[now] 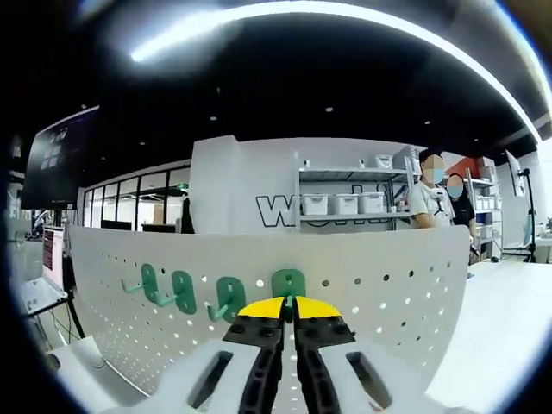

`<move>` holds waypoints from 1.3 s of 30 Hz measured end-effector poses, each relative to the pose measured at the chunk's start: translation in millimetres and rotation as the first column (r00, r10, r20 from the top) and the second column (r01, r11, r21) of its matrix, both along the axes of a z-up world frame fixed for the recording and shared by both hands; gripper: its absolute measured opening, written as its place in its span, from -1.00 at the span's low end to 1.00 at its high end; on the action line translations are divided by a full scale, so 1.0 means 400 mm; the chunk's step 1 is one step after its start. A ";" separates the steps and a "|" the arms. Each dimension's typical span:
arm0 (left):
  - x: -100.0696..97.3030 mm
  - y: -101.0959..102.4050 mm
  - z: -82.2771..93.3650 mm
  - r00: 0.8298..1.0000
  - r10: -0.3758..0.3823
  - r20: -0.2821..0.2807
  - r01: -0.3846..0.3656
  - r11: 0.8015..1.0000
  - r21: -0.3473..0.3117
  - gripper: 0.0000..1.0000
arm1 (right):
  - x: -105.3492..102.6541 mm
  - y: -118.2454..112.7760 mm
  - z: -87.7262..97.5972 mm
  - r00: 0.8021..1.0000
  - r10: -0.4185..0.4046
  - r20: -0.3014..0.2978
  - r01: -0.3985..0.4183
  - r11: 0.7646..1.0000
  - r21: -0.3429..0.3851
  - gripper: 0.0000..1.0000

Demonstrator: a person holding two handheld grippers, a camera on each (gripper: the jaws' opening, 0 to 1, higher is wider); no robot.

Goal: Insert the hook assembly into the mounting plate slot until the hook locks in place.

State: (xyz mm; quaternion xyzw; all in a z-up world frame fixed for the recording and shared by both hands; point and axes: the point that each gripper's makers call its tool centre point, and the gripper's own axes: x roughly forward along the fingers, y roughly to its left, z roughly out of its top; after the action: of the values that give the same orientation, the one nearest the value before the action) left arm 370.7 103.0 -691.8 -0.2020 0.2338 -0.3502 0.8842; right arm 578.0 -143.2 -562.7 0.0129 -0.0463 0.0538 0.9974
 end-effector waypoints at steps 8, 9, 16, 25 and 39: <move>0.002 0.003 -0.005 1.000 -0.001 -0.005 0.001 1.000 0.006 0.99 | 0.009 -0.006 -0.005 1.000 -0.002 -0.003 0.002 1.000 0.011 -1.00; 0.003 0.003 -0.005 1.000 -0.002 -0.004 0.002 1.000 0.006 0.99 | 0.011 -0.006 -0.006 1.000 -0.003 -0.006 0.003 1.000 0.008 -1.00; 0.005 0.004 -0.003 1.000 0.001 -0.003 -0.001 1.000 0.003 0.99 | 0.016 -0.005 -0.016 1.000 -0.003 -0.015 0.003 1.000 0.008 -1.00; 0.002 0.012 -0.010 1.000 -0.001 -0.007 0.001 1.000 0.017 0.98 | 0.015 -0.003 -0.020 1.000 -0.006 -0.021 0.006 1.000 -0.004 -1.00; -0.011 0.032 0.008 1.000 0.008 0.017 -0.008 1.000 0.013 1.00 | 0.004 -0.013 -0.011 0.997 0.004 -0.080 0.002 0.997 0.075 -0.94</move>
State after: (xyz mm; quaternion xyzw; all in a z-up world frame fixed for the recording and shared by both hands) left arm 366.2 115.8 -688.8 -0.1941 0.2279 -0.3469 0.8888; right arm 579.6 -148.4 -567.1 0.0524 -0.0084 0.0518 0.9972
